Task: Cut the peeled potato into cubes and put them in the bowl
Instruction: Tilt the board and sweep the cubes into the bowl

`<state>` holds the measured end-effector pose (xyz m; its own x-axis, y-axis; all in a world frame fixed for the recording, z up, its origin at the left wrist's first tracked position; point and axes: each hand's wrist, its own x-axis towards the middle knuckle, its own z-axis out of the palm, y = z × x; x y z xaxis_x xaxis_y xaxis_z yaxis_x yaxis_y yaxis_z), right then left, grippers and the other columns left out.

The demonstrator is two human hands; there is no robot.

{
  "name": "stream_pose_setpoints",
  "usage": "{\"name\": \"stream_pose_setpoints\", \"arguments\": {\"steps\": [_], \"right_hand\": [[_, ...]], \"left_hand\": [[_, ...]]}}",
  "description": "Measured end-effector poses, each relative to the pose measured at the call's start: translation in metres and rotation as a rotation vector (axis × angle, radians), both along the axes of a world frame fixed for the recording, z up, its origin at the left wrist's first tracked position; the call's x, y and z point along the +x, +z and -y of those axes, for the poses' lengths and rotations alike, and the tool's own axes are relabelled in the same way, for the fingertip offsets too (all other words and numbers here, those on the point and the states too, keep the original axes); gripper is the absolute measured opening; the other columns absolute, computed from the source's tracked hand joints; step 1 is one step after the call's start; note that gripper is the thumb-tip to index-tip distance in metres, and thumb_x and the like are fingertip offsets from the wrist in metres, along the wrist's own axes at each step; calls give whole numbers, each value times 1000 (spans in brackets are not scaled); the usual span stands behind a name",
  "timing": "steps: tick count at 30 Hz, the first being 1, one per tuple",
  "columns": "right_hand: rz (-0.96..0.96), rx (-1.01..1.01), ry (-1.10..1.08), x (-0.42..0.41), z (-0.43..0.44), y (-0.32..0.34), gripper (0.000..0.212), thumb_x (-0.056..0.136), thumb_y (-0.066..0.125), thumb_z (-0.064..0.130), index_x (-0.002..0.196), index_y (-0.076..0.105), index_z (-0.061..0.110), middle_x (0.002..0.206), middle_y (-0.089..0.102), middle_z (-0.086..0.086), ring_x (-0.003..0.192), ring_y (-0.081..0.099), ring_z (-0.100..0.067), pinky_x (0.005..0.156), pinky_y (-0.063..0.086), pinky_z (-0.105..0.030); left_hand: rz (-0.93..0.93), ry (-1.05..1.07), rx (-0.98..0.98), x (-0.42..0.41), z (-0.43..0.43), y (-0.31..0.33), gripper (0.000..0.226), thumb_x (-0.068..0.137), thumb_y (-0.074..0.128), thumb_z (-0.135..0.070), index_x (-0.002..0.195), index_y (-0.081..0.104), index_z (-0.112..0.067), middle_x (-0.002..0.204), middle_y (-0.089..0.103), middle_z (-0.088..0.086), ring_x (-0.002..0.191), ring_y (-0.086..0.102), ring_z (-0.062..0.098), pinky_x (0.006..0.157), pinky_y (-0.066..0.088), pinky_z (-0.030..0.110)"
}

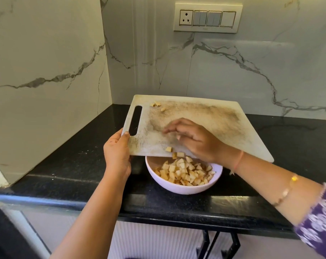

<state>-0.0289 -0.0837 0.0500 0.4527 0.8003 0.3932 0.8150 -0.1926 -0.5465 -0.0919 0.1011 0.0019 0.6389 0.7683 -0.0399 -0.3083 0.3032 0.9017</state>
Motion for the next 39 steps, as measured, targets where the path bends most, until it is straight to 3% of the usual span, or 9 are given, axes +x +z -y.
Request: {"name": "stream_pose_setpoints", "arguments": {"steps": [3, 7, 12, 21, 27, 33, 39], "right_hand": [[47, -44, -82, 29, -32, 13, 35, 96, 38, 1, 126, 56, 6, 127, 46, -1, 123, 41, -9, 99, 26, -5], [73, -176, -203, 66, -69, 26, 43, 100, 35, 11, 142, 40, 10, 150, 28, -7, 139, 24, -17, 105, 15, -16], [143, -328, -260, 78, -90, 31, 44, 101, 32, 13, 143, 34, -1, 151, 26, -14, 140, 24, -27, 109, 18, -27], [335, -388, -158, 53, -74, 19, 40, 101, 35, 14, 139, 44, 6, 144, 40, -7, 130, 38, -19, 107, 25, -23], [233, -330, -63, 18, -36, 3, 39, 101, 38, 14, 138, 46, 8, 143, 41, -1, 131, 38, -13, 106, 24, -16], [191, -369, 20, -18, 7, -12, 40, 102, 37, 15, 141, 43, 14, 146, 36, 8, 131, 24, 7, 102, 13, 1], [72, -302, 88, -41, 35, -16, 35, 101, 38, 10, 132, 53, 16, 142, 38, 11, 131, 29, 5, 105, 29, -10]], "left_hand": [[9, -10, 18, -1, 2, -4, 20, 97, 51, -14, 114, 63, -14, 97, 62, 6, 88, 61, 17, 66, 51, 26], [8, -24, 18, 1, 5, -6, 24, 97, 51, -14, 118, 63, -11, 100, 61, 8, 88, 59, 18, 65, 50, 26], [22, -27, 31, 2, 4, -6, 25, 97, 51, -14, 119, 63, -10, 100, 63, 9, 90, 61, 20, 69, 53, 29], [18, 0, 36, 3, -8, -7, 26, 97, 51, -14, 120, 63, -10, 105, 63, 12, 91, 61, 21, 64, 51, 27], [18, 3, 30, 2, -7, -8, 26, 97, 51, -14, 120, 63, -10, 104, 65, 11, 90, 62, 20, 64, 51, 27], [30, 10, 39, 0, -8, -6, 24, 97, 51, -13, 117, 64, -11, 102, 63, 10, 91, 60, 19, 67, 51, 27], [17, 18, 15, -1, -7, -7, 23, 97, 52, -13, 117, 62, -11, 101, 62, 8, 89, 61, 17, 68, 52, 27]]}}
